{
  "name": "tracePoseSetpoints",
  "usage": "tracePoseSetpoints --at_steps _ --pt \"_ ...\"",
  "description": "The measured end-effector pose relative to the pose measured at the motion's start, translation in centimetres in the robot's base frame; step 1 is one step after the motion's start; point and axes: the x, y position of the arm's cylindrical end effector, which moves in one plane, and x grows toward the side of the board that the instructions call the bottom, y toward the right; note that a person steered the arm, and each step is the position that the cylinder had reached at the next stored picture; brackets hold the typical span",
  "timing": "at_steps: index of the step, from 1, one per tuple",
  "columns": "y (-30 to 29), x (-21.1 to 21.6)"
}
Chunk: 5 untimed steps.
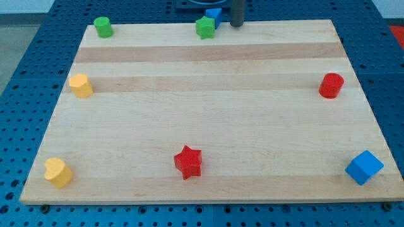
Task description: Slightly push the green star downwards
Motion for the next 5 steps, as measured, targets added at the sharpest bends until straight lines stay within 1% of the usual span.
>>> tracePoseSetpoints --at_steps 1,2,3,4,5 --pt "-6.2 -0.1" --pt "-9.2 0.2" --pt "-9.3 0.3" --pt "-7.5 0.3" --pt "0.1 0.5"
